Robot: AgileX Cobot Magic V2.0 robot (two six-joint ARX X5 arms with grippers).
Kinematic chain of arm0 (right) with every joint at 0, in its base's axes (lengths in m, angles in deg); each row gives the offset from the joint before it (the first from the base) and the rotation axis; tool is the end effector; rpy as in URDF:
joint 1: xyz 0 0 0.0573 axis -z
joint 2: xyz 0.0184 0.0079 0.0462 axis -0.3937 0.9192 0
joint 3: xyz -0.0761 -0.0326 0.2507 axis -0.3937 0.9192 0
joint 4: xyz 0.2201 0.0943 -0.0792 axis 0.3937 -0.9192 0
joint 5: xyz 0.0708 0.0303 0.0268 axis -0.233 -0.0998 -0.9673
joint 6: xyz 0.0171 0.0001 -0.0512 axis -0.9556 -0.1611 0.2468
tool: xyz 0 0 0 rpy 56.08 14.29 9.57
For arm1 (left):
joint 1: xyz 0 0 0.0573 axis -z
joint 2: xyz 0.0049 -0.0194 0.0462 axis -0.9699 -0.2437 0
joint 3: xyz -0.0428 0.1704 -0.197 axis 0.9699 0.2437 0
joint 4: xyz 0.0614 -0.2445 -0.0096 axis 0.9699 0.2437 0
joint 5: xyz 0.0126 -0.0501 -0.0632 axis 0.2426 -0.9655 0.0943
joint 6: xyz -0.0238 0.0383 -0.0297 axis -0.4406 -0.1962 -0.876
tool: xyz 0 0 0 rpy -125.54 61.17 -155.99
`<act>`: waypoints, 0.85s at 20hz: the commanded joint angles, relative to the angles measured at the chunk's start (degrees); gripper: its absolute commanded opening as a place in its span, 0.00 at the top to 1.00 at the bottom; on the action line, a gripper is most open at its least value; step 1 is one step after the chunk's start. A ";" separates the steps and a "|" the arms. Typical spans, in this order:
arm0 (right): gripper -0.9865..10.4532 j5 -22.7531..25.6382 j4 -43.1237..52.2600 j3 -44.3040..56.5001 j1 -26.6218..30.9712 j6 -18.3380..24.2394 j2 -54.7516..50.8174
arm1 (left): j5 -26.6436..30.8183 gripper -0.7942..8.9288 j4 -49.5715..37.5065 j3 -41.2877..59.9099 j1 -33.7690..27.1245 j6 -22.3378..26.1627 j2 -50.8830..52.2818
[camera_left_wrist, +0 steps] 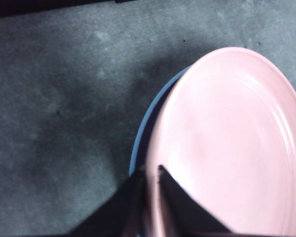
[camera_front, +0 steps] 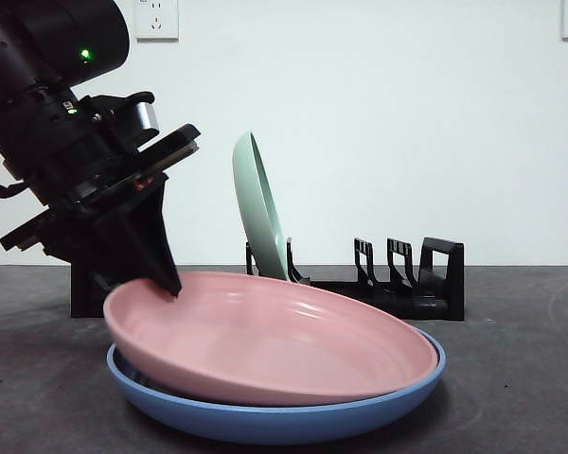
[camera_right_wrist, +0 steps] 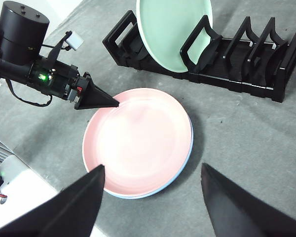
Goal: Place the plate
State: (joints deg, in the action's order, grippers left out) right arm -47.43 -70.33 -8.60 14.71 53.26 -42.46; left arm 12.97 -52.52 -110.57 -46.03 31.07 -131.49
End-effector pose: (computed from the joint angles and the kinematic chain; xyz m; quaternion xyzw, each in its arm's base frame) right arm 0.0746 0.0276 0.3178 0.1135 0.3032 0.3323 0.8859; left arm 0.2377 -0.1453 0.1901 -0.0575 0.4855 -0.2805 0.8260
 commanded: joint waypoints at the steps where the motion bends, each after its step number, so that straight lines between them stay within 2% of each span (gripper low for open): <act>1: 0.64 0.15 0.61 -0.31 -0.02 0.52 0.20 | -0.55 0.59 -0.94 -0.70 0.48 -3.28 -0.76; 2: 0.64 0.17 0.61 -0.31 -0.02 0.52 0.20 | -0.81 0.47 -0.85 -0.96 0.48 -3.43 -0.68; 3: 0.64 0.15 0.61 -0.31 -0.02 0.52 0.20 | -1.62 0.40 -0.63 -1.22 0.48 -3.41 -0.46; 9: 0.64 0.15 0.61 -0.31 -0.02 0.52 0.17 | -2.69 0.40 7.08 -5.01 0.48 -2.71 5.44; 17: 0.64 -0.55 0.63 -0.31 -0.02 0.20 0.17 | -2.69 0.40 21.20 -5.68 0.48 0.42 27.17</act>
State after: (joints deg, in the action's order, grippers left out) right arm -47.71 -70.33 -8.60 14.71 53.24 -42.46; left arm 10.41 -30.95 -114.96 -45.98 30.26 -104.00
